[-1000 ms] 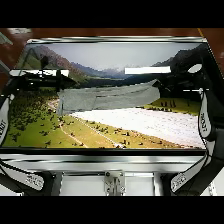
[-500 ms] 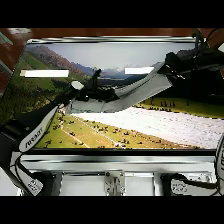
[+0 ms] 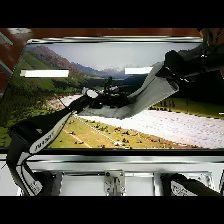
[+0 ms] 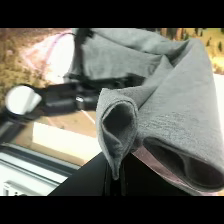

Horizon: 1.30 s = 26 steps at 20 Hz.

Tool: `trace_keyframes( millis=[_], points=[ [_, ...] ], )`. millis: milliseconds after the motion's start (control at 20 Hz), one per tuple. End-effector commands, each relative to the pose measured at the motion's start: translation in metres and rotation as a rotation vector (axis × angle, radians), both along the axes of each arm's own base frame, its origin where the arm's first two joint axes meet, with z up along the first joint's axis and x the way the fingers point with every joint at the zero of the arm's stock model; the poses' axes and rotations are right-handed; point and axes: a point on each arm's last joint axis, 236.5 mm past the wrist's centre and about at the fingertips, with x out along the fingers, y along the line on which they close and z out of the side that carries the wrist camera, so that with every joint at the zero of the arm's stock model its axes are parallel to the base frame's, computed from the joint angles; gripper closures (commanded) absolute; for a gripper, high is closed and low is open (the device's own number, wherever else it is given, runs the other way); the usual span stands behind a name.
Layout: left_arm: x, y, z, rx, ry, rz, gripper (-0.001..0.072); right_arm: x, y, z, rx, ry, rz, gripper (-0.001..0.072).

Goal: Fold the shirts.

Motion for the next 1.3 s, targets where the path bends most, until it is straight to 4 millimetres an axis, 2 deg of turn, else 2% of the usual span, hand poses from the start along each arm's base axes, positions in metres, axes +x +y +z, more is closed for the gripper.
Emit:
trace_keyframes(
  millis=[0,100,200,250,350,450,500,600,700,750,800,850,900,1000,1050,1100,1200,1250],
  points=[
    [0.027,0.071,0.023,0.092,-0.084,-0.026,0.0673,0.011,0.018,-0.011,-0.04,-0.023,0.019,0.0654],
    [0.055,0.156,0.051,0.226,-0.15,0.046,0.0672,0.029,0.053,-0.02,-0.023,-0.07,0.066,0.0654],
    [0.078,0.268,0.1,0.35,-0.23,0.201,0.0672,0.052,0.1,-0.036,0.01,-0.12,0.099,0.0654],
    [0.081,0.319,0.128,0.386,-0.266,0.287,0.0672,0.06,0.125,-0.045,0.036,-0.135,0.116,0.0654],
    [0.07,0.411,0.188,0.413,-0.334,0.466,0.0672,0.069,0.184,-0.071,0.112,-0.134,0.148,0.0654],
    [0.045,0.479,0.234,0.445,-0.39,0.612,0.0671,0.071,0.244,-0.106,0.206,-0.098,0.161,0.0654],
    [0.031,0.5,0.249,0.461,-0.404,0.658,0.0671,0.072,0.273,-0.124,0.256,-0.082,0.15,0.0654],
    [0.004,0.522,0.265,0.484,-0.4,0.693,0.067,0.08,0.318,-0.158,0.352,-0.06,0.084,0.0653],
    [-0.016,0.519,0.266,0.498,-0.375,0.65,0.067,0.082,0.349,-0.187,0.464,0.015,-0.012,0.0634],
    [-0.021,0.513,0.264,0.509,-0.376,0.611,0.067,0.081,0.358,-0.199,0.505,0.056,-0.051,0.0528],
    [-0.023,0.505,0.262,0.507,-0.369,0.583,0.067,0.082,0.364,-0.207,0.532,0.08,-0.082,0.0203],
    [-0.023,0.499,0.261,0.503,-0.369,0.567,0.067,0.082,0.364,-0.208,0.534,0.08,-0.08,0.0087],
    [-0.021,0.492,0.261,0.5,-0.374,0.551,0.067,0.08,0.362,-0.203,0.529,0.074,-0.057,0.0087],
    [-0.018,0.478,0.261,0.5,-0.393,0.512,0.067,0.073,0.348,-0.191,0.498,0.09,0.031,0.0087],
    [-0.017,0.473,0.261,0.497,-0.397,0.501,0.067,0.067,0.335,-0.187,0.457,0.101,0.09,0.0087],
    [-0.015,0.468,0.261,0.495,-0.404,0.494,0.067,0.06,0.313,-0.186,0.383,0.117,0.158,0.0087],
    [-0.012,0.464,0.262,0.492,-0.413,0.491,0.067,0.047,0.246,-0.196,0.156,0.156,0.271,0.0088],
    [-0.012,0.463,0.261,0.491,-0.412,0.489,0.067,0.041,0.199,-0.205,0.006,0.191,0.303,0.0087]
  ],
)
